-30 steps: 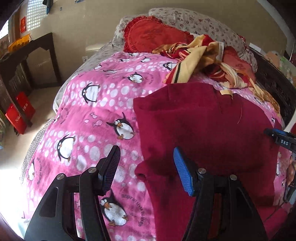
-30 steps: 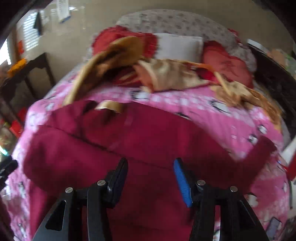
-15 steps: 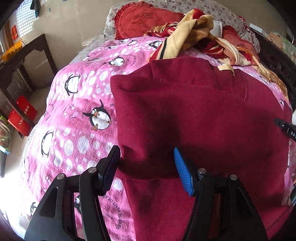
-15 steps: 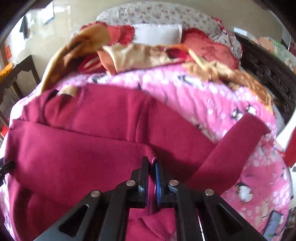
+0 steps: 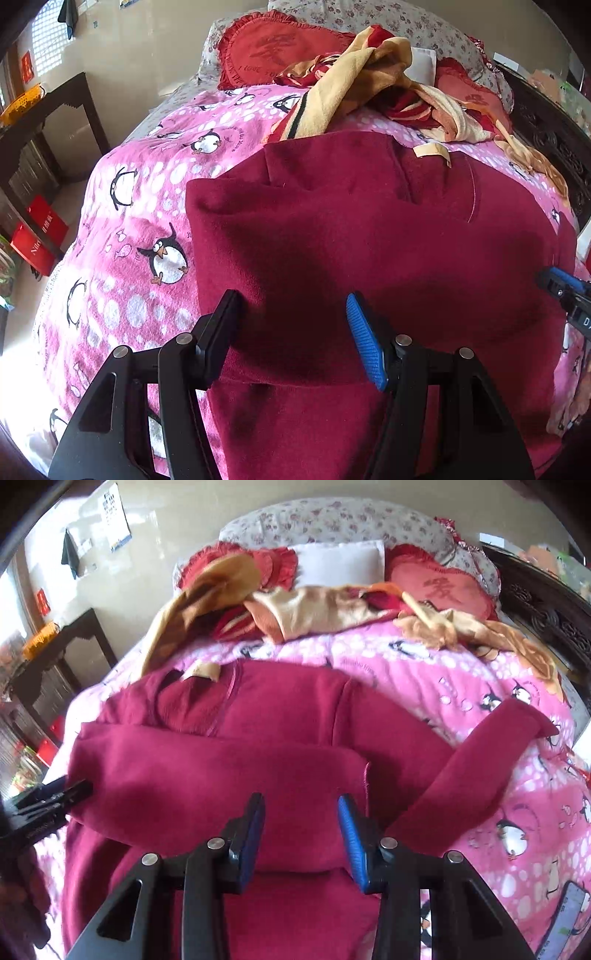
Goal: Fold small clothes
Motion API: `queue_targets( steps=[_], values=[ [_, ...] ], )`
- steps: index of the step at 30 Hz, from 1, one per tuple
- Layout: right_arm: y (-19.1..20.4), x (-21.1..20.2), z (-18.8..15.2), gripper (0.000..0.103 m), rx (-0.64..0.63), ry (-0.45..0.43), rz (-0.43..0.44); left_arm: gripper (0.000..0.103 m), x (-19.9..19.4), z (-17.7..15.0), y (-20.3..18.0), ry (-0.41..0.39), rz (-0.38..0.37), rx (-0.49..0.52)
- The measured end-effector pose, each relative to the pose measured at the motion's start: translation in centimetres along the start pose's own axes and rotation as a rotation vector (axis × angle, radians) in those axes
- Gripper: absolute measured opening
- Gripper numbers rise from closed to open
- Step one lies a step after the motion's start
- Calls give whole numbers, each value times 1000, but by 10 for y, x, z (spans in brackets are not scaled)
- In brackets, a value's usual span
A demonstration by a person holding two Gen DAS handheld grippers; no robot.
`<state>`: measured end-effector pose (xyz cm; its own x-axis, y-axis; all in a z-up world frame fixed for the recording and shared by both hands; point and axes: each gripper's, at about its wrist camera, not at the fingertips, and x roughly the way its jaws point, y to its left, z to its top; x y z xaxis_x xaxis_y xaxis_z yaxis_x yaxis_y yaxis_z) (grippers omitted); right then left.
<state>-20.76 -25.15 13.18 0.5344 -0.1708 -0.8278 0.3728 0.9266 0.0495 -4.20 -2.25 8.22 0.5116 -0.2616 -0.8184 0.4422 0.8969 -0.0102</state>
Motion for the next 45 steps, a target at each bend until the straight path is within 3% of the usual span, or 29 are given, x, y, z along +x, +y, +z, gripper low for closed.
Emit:
queue_targets(
  steps=[4,6,11,14,15,21,24,32,34,36,38,42,45],
  values=[
    [-1,32,-6,39,9,64,-39,62,9,-1,3,24,26,10],
    [2,33,-8,39,-4,44,-54,62,5,-1,9,27,13,-3],
    [-12,10,-2,39,9,38,4,62,-29,7,20,-33,-34,-17],
    [-44,-11,7,41,65,-11,-36,62,-48,15,17,-77,-46,10],
    [-57,-16,10,45,94,-22,-50,62,-52,17,15,-84,-58,13],
    [-180,-28,28,48,451,-53,-120,63,-66,22,2,-130,-83,11],
    [-236,-20,35,48,625,-67,-119,65,-58,22,-5,-94,-88,36],
    [-314,27,38,48,941,-81,-61,65,-39,13,-8,-26,-36,40],
    [-325,39,33,40,993,-69,-20,65,-34,11,-8,-12,-28,39],
    [-329,43,28,17,1027,-88,6,65,-31,10,-8,-2,-26,38],
    [-326,31,29,6,992,-130,-4,65,-30,9,-8,-3,-34,37],
    [-318,-11,37,4,875,-237,-35,65,-32,8,-8,-13,-52,34],
    [-312,-45,45,3,812,-288,-5,65,-37,8,-5,-23,-70,19]
  ],
)
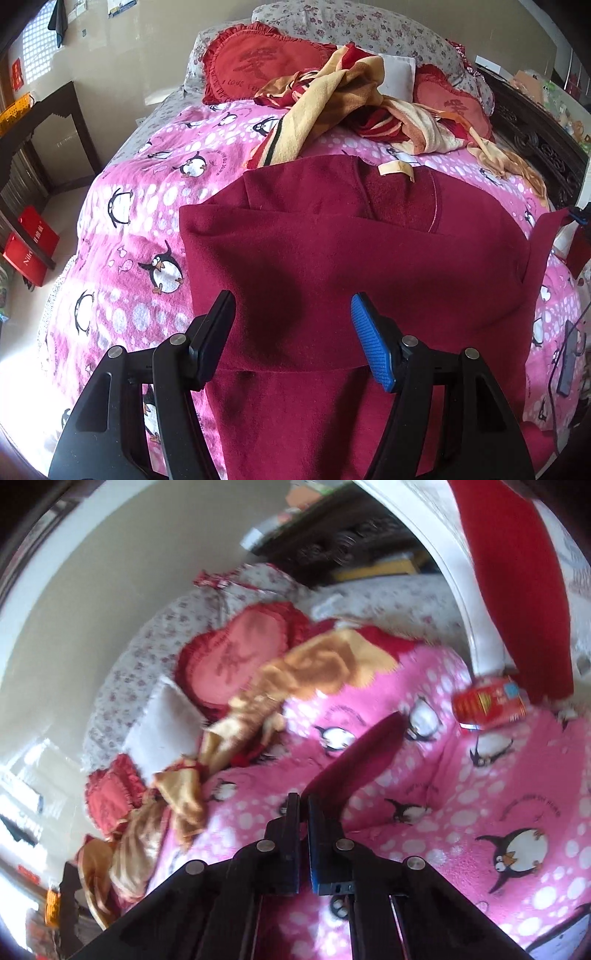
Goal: Fold small clothes
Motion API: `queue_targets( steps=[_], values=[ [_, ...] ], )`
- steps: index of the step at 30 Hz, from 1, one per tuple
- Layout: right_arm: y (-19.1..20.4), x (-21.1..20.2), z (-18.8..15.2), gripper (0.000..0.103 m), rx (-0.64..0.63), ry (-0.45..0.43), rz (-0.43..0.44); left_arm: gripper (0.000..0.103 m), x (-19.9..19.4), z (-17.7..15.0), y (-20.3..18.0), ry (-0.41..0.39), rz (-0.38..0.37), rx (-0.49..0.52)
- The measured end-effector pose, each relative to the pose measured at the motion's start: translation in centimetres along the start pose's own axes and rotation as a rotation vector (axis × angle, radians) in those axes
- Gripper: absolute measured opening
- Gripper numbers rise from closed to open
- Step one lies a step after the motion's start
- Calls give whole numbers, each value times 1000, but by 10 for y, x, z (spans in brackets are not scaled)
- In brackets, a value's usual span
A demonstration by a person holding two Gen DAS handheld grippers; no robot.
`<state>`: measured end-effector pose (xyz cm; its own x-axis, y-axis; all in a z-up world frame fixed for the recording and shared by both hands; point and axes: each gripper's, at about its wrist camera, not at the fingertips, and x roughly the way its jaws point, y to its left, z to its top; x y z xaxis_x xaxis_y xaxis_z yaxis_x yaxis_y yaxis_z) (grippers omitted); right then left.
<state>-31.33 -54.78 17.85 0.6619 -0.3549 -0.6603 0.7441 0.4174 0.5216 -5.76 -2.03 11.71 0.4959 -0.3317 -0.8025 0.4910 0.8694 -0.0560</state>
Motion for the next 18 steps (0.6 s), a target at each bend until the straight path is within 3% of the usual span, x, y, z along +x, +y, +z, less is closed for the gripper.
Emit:
queue_targets(
  steps=[7,11,13,15,17,18],
  values=[
    [81,-63,-3,3,-236,11,197,65,-22,-1,16,-49,-9,-40],
    [166,-93,-35,0,-443,82,414,65,-36,-1,30,-75,-8,-77],
    [208,-106,-57,0,-554,109,483,65,-42,-3,36,-82,-4,-91],
    [245,-117,-80,0,-663,96,518,65,-48,-4,42,-90,-7,-102],
    [265,-117,-93,0,-693,99,535,65,-53,-7,47,-102,-1,-104],
    [269,-112,-97,6,-701,109,519,65,-53,-9,50,-103,3,-104]
  ],
)
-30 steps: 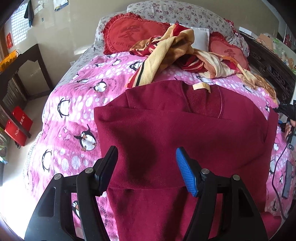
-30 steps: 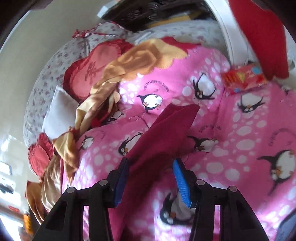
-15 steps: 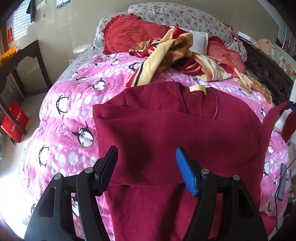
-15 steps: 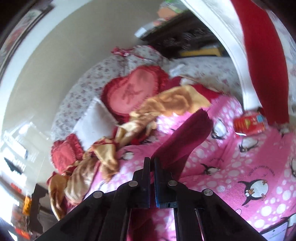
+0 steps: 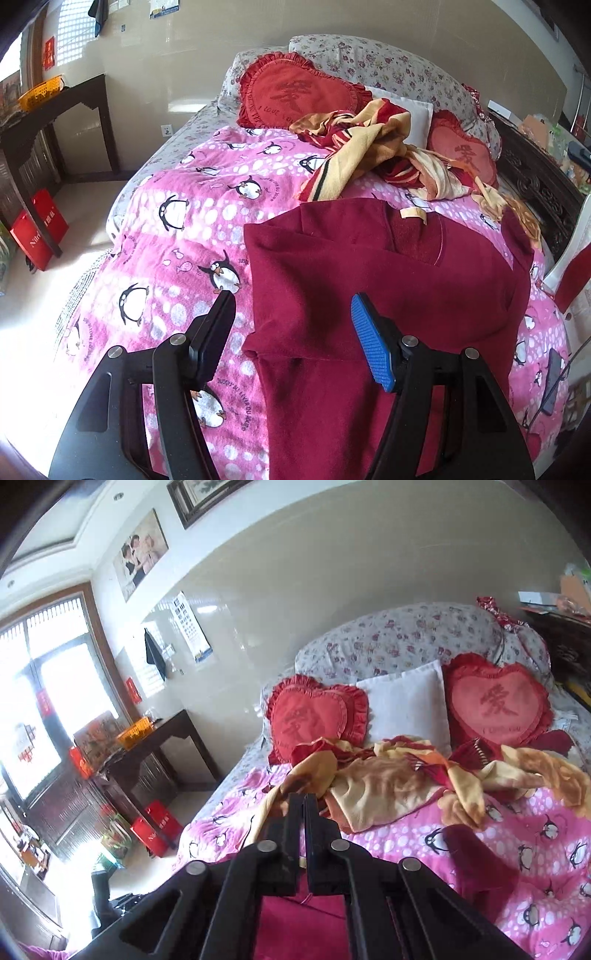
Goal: Fold small clothes
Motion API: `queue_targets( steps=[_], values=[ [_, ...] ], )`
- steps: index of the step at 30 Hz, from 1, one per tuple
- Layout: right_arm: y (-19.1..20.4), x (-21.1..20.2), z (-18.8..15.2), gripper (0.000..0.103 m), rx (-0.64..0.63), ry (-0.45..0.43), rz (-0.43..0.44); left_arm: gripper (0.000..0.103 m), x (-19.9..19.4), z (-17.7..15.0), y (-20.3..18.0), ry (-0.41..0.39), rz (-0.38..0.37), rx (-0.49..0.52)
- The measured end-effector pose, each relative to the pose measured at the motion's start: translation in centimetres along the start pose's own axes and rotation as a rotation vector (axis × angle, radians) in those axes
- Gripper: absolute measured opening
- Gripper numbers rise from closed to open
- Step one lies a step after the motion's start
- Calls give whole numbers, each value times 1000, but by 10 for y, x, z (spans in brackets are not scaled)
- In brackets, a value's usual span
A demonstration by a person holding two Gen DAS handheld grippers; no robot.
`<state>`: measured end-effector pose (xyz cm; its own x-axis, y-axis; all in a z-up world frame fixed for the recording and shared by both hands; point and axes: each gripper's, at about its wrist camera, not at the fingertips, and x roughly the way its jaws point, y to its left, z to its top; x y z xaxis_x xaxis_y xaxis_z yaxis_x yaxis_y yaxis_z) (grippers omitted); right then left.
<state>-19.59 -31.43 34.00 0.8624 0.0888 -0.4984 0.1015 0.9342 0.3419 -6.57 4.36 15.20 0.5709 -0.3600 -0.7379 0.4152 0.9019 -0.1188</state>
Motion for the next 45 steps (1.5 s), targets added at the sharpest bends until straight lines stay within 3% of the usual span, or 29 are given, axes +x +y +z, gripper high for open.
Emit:
queue_targets(
  steps=[1,3,4,6,9,14,17,22,23,24,26,29,33,38,42,45],
  values=[
    [-2,11,-4,10,0,25,-39,65,0,-1,3,1,2,-1],
    [-17,28,-17,48,8,71,-150,65,3,-3,7,15,3,-8],
    [-29,36,-25,50,6,89,-212,65,6,-4,9,24,4,-12],
    [-54,53,-43,50,7,163,-329,65,11,-6,10,42,7,-19],
    [-96,61,-67,50,61,239,-396,65,17,-7,10,54,9,-20],
    [-125,66,-100,50,218,307,-290,65,29,-7,0,74,6,-11],
    [-136,81,-117,50,327,324,-290,65,31,-9,-11,79,2,15],
    [-165,97,-133,50,626,210,-234,65,29,-10,-24,80,11,61],
    [-170,99,-134,41,661,176,-219,65,28,-10,-25,79,12,64],
    [-170,98,-131,22,652,136,-220,65,27,-9,-24,76,14,67],
    [-165,93,-122,5,586,113,-252,65,23,-8,-22,63,19,69],
    [-151,70,-101,4,491,141,-181,65,18,-6,-13,43,26,53],
    [-111,13,-70,4,259,221,-94,65,15,-3,5,31,21,7],
    [-26,-39,-47,4,-71,396,26,65,9,-1,23,16,22,-40],
    [50,-19,-52,4,-263,526,155,65,-4,-1,32,-4,21,-50],
    [100,40,-73,4,-360,652,255,65,-12,-4,36,-10,28,-39]
  ],
)
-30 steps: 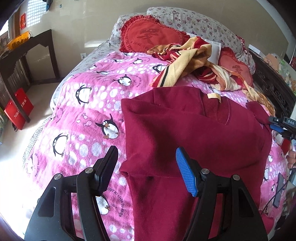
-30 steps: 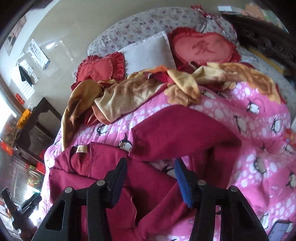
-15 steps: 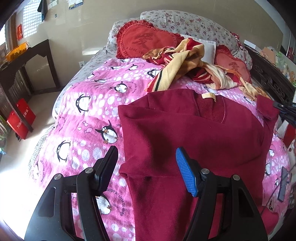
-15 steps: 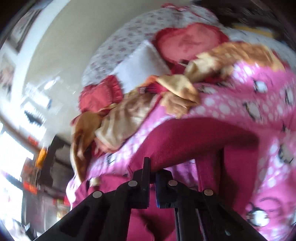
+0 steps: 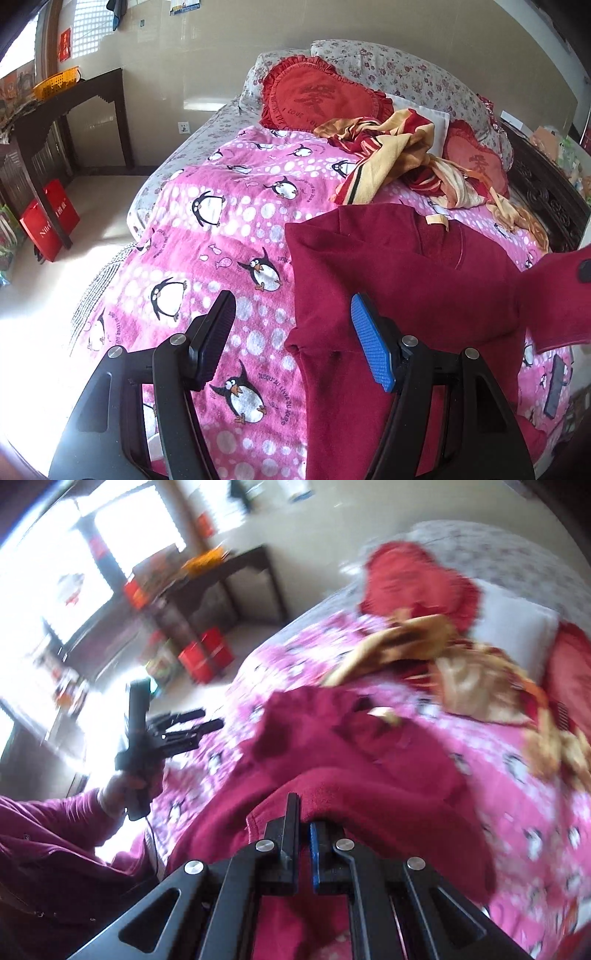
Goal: Fold small clothes
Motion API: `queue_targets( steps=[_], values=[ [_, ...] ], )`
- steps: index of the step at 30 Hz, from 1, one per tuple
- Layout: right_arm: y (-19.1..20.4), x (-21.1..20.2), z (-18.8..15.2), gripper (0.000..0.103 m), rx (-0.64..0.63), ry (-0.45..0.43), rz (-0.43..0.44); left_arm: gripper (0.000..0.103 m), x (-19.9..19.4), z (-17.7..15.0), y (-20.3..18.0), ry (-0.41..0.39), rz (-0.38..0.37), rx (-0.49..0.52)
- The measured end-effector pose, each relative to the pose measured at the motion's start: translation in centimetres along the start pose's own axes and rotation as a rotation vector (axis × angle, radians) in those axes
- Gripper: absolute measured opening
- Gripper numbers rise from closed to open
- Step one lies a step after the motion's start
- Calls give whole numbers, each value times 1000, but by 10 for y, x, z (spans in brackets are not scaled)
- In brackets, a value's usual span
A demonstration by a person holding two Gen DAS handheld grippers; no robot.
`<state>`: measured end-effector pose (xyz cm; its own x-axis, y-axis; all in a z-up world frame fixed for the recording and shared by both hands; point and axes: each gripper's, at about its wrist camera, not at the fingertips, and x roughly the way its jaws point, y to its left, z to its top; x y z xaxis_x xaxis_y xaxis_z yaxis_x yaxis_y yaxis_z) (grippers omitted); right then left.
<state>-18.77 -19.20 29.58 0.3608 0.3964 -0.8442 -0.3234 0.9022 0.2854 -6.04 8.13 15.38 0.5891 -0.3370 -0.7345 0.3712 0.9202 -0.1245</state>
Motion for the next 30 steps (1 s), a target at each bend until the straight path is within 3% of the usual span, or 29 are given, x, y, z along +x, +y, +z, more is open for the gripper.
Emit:
queue_targets(
  steps=[2,5,7,8,10,13,15,17,21,24,27,30],
  values=[
    [7,50,19,4,-29,79,51,65,-3,-2,2,7,-6,8],
    [-2,131,47,5,11,138,60,65,-3,-5,4,27,-42,5],
    [-22,180,59,21,127,184,59,65,-2,-6,2,42,-82,5],
    [-34,200,62,39,188,196,27,65,0,-6,0,53,-104,10],
    [-47,212,62,44,265,145,-22,65,3,-8,-3,62,-141,12],
    [-55,187,52,45,335,39,46,67,14,-8,-14,69,-189,24],
    [-60,158,41,46,348,-34,37,67,26,-8,-25,78,-225,41],
    [-68,128,24,47,361,-95,-1,67,42,-8,-36,97,-230,68],
    [-92,72,-28,47,424,-189,-82,67,71,-4,-49,120,-156,104],
    [-106,44,-72,48,451,-224,-235,67,91,4,-49,137,-160,74],
    [-118,39,-115,48,488,-227,-309,67,109,15,-50,138,-129,44],
    [-118,54,-132,48,472,-187,-381,67,121,23,-54,147,-130,23]
  ],
)
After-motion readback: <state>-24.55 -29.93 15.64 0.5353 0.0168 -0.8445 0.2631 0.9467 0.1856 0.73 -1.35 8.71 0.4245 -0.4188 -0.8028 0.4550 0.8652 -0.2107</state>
